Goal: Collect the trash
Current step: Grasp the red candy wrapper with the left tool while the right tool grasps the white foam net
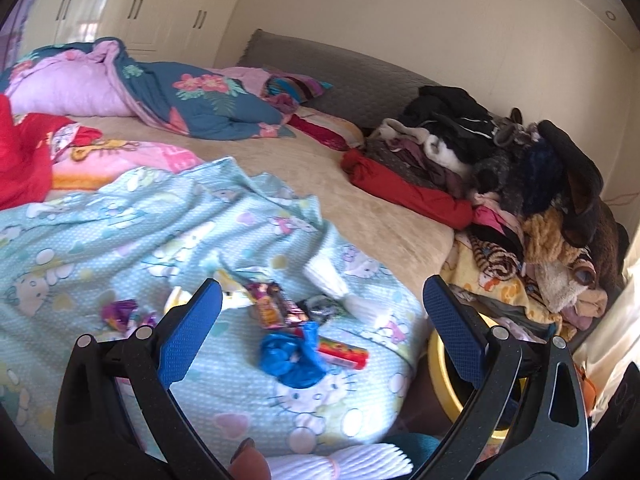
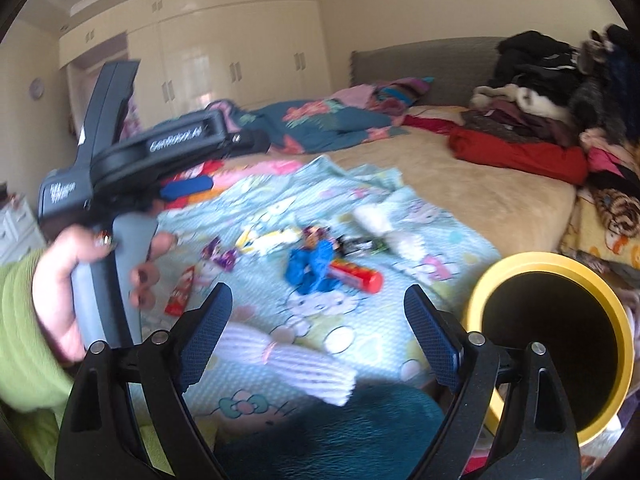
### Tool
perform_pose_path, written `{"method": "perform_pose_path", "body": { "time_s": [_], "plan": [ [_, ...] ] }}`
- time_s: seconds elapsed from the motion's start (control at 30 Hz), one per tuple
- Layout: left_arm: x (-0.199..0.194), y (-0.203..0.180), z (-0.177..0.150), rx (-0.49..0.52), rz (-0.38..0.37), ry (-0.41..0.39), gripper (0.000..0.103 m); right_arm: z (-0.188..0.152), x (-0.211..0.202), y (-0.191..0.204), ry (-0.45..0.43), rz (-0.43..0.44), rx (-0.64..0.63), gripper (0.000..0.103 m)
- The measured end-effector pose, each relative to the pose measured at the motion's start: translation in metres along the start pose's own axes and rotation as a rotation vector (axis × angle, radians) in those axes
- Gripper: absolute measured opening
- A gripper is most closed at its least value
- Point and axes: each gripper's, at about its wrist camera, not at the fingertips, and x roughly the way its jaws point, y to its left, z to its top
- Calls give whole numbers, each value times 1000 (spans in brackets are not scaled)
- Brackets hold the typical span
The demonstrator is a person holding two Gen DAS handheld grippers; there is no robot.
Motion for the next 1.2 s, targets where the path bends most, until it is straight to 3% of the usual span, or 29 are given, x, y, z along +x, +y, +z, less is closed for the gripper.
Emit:
{"method": "perform_pose_path", "body": {
  "time_s": [0.23,0.57,0.87,1.07,1.2],
  "plan": [
    [-9,35,2,-32,68,-1,92,-5,21,34,84,57,-173,85],
    [-19,75,0,-47,166,-16,92,-18,61,57,245,118,-282,85],
    [-16,117,-27,-63,215,93,92,-27,99,70,379,127,-369,85],
    [-13,151,-52,-154,255,185,92,-27,123,74,453,123,-395,84],
    [-7,164,-66,-191,266,243,86,-30,136,73,494,135,-385,70]
  ]
}}
